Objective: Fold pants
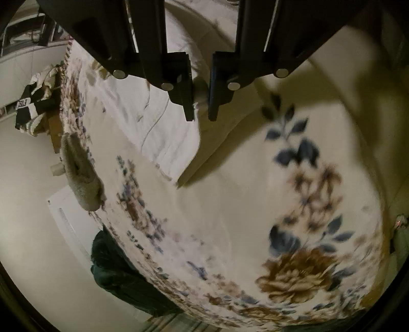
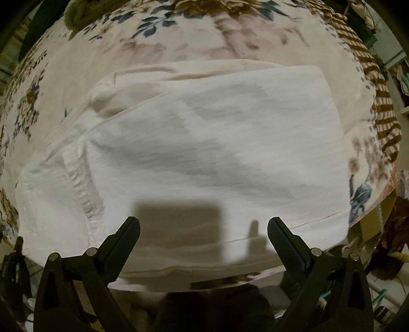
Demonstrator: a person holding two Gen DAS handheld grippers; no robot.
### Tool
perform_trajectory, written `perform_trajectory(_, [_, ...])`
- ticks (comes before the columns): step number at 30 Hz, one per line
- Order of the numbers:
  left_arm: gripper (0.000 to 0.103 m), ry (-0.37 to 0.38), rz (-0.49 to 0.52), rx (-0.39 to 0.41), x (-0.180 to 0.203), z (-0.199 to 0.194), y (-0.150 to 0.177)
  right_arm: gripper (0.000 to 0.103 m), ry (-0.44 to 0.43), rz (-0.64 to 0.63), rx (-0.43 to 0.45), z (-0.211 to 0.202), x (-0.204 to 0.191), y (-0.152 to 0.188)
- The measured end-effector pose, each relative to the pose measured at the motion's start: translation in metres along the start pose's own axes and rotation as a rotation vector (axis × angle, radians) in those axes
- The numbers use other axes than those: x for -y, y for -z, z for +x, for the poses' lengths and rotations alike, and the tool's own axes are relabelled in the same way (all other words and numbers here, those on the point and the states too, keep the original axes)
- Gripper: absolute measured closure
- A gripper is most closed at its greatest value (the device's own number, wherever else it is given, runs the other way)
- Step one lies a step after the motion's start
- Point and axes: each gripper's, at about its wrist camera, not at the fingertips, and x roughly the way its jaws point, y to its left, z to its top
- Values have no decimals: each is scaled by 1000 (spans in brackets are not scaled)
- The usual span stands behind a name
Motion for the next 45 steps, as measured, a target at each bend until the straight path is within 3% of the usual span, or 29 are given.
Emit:
perform_trajectory(2, [95, -32, 17, -24, -6, 18, -9, 1, -16, -2, -6, 3, -5, 0])
perform_trajectory(4, [102, -86, 6, -84, -21, 46, -10, 1, -25, -12, -8, 2, -6, 0])
perform_trajectory(6, [102, -69, -72, -132, -44, 55, -17, 1, -34, -26, -8, 1, -11, 1])
perform_trajectory(8, [100, 20, -184, -108, -62, 39, -26, 1, -51, -38, -4, -2, -12, 1])
perform_trajectory(9, [93, 53, -209, -111, -65, 31, -28, 1, -59, -41, -3, -4, -13, 1])
perform_trajectory(10, [85, 76, -224, -117, -67, 24, -28, 1, -69, -42, -2, -5, -12, 1])
perform_trajectory(11, [55, 101, -232, -105, -68, 14, -26, 1, -77, -40, -3, -6, -10, 2])
perform_trajectory(12, [15, 126, -240, -85, -69, 6, -22, 1, -79, -36, -6, -5, -8, 3])
perform_trajectory(13, [8, 147, -257, -75, -71, 1, -16, 1, -80, -27, -11, -3, -4, 3])
perform_trajectory(19, [8, 186, -308, -160, -65, 34, 17, 1, -90, 53, -41, 9, 17, 17])
perform_trajectory(23, [8, 162, -205, -92, -39, 46, 18, 1, -94, 61, -43, 13, 23, 14])
perform_trajectory(25, [23, 184, -181, -54, -28, 46, 18, 1, -92, 62, -41, 12, 24, 13])
perform_trajectory(27, [63, 195, -171, -43, -24, 49, 19, 1, -92, 70, -40, 15, 20, 11])
perform_trajectory(30, [57, 242, -252, -58, -39, 63, 24, 1, -105, 84, -42, 17, 28, 6])
perform_trajectory(32, [54, 310, -324, -26, -50, 69, 27, 1, -114, 80, -48, 22, 23, 4])
perform_trajectory(34, [54, 304, -318, -19, -47, 70, 25, 1, -128, 78, -51, 26, 21, -2])
perform_trajectory(35, [55, 298, -300, -16, -43, 69, 24, 1, -142, 78, -49, 26, 23, -3])
perform_trajectory(38, [70, 306, -257, 10, -29, 61, 22, 1, -143, 62, -36, 27, 28, -5])
perform_trajectory(40, [72, 315, -145, 51, -2, 41, 16, 1, -144, 50, -19, 24, 32, -7])
perform_trajectory(45, [79, 426, 132, 100, 100, -19, 13, 1, -153, 45, 50, 4, 57, -7])
